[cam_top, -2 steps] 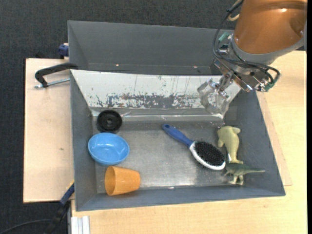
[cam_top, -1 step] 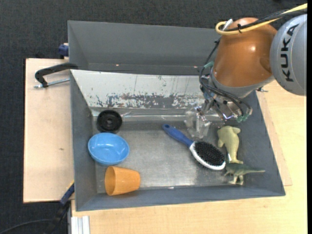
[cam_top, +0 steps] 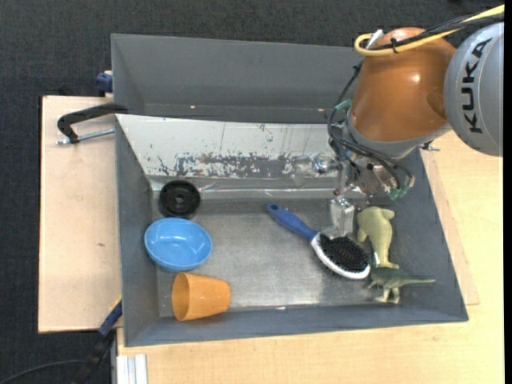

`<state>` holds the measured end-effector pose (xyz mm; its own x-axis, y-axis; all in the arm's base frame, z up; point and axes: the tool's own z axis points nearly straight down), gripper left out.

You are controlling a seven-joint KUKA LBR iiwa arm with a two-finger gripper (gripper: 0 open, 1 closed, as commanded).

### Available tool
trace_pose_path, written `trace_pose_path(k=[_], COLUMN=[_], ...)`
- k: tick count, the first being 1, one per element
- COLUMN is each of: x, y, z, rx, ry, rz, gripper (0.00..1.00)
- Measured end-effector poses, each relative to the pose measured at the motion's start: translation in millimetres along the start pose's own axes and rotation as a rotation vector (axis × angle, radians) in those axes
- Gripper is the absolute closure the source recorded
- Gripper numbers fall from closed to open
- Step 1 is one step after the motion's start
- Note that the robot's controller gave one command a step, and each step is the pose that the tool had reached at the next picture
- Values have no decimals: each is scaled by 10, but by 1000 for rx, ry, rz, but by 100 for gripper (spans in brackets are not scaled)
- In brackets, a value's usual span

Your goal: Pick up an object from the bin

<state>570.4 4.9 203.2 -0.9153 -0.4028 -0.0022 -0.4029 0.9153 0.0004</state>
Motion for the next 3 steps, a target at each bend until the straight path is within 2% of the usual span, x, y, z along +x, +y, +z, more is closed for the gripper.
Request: trace_pose_path(k=[1, 2, 3], x=[303, 244, 259], y=[-365, -376, -364], z=[1132, 1059, 1080], rx=[-4, 6, 3], ry=[7, -12, -7], rz=[-46, -48, -49], gripper=[0, 100, 0])
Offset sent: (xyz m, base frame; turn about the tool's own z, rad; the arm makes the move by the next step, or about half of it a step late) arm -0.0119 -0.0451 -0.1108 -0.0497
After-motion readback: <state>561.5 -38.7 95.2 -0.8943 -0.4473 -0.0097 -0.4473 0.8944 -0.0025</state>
